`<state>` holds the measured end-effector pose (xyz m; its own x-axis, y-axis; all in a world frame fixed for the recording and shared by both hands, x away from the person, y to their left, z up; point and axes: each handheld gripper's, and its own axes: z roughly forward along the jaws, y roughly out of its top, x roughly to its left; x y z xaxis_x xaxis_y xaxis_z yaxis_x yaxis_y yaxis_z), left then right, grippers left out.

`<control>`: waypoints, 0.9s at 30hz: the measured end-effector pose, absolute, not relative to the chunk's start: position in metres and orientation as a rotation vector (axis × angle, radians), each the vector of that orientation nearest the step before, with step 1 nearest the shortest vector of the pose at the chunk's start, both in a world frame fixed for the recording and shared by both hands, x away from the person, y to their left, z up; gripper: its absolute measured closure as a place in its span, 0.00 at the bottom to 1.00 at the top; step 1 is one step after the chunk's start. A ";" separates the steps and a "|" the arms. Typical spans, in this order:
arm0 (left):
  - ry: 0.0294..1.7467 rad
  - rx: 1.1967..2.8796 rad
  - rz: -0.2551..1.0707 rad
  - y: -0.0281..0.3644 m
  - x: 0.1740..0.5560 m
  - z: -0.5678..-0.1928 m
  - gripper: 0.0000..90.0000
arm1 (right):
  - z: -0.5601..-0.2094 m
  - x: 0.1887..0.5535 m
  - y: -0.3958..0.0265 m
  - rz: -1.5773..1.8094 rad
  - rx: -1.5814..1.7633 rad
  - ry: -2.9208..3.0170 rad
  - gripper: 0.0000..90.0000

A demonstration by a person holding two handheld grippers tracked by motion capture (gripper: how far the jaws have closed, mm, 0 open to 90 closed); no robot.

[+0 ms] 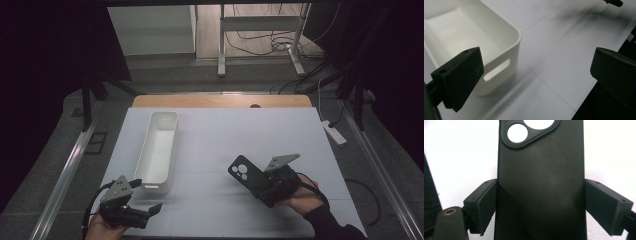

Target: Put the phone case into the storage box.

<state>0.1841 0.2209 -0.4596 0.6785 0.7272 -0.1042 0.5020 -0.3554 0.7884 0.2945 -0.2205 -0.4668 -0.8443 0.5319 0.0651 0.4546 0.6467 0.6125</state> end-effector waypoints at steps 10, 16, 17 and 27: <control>0.859 2.048 0.303 0.209 0.201 -0.453 0.00 | -0.463 0.287 -0.226 1.028 0.814 2.745 0.17; 0.819 2.074 0.286 0.201 0.210 -0.452 0.00 | -0.461 0.283 -0.227 1.050 0.803 2.743 0.17; 0.802 2.078 0.280 0.198 0.213 -0.451 0.00 | -0.461 0.282 -0.228 1.058 0.797 2.743 0.17; 0.742 2.073 0.250 0.186 0.225 -0.449 0.00 | -0.458 0.276 -0.231 1.099 0.770 2.748 0.17</control>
<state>0.2254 0.1856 -0.4493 0.7999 0.5920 -0.0986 0.4115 -0.4214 0.8082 0.2760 -0.2306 -0.4585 -0.8699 0.4819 0.1055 0.4218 0.6156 0.6656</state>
